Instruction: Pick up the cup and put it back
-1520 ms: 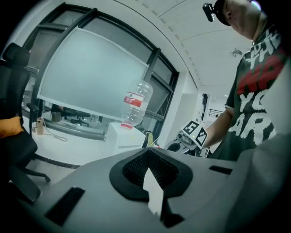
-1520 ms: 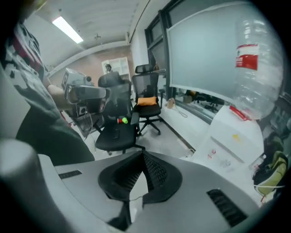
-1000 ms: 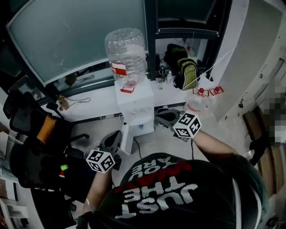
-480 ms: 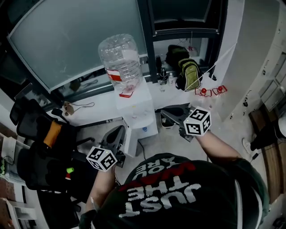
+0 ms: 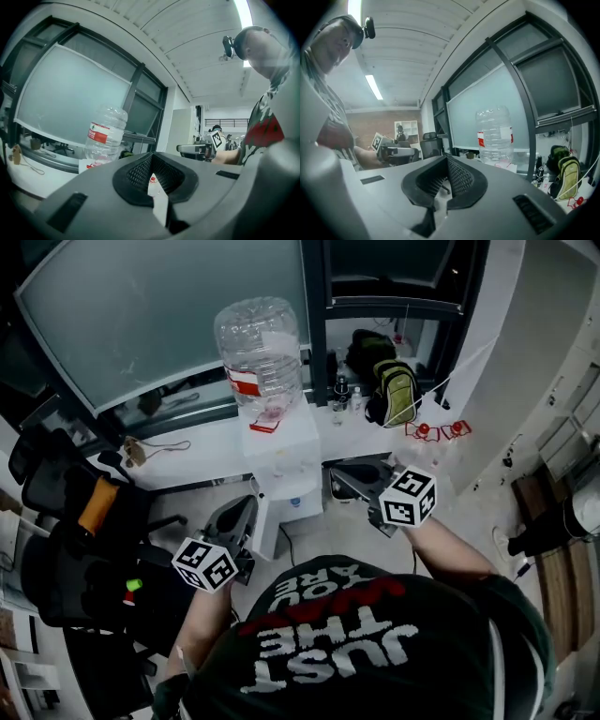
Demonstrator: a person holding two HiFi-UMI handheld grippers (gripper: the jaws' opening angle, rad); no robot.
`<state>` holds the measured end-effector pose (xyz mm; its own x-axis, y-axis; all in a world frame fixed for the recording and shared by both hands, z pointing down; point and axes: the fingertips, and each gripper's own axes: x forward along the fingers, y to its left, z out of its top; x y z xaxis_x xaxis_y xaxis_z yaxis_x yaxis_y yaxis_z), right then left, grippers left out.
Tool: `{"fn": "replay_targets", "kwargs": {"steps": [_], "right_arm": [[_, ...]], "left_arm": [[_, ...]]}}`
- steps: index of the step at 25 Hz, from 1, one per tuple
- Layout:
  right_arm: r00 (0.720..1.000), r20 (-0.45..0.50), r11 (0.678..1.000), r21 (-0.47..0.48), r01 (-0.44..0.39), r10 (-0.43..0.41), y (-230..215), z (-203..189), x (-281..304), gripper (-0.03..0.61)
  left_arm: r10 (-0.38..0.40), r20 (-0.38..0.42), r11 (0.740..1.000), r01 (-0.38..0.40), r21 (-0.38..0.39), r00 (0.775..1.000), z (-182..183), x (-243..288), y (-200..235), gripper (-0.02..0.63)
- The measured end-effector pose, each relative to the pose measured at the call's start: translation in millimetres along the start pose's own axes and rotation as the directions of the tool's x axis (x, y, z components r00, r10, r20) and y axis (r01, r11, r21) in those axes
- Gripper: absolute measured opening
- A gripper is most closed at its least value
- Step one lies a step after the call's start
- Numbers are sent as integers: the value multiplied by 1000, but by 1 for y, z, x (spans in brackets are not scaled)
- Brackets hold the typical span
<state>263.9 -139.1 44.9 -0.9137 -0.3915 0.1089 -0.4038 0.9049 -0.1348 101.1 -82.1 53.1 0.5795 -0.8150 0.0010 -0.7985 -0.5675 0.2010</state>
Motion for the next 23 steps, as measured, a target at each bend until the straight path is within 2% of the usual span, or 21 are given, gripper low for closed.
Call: {"fn": "replay_targets", "kwargs": {"steps": [12,23], "right_arm": [[999,-34,999,-36,-22,21,2,-6,9,32],[999,-42,998,-49,-27,25,0,-7,7,32]], "left_arm": [[26,2,999,-25,-22,1000,-8,-7,7,9],[18,-6,1000,-18,-24,1000,-9,-3,6,9]]}}
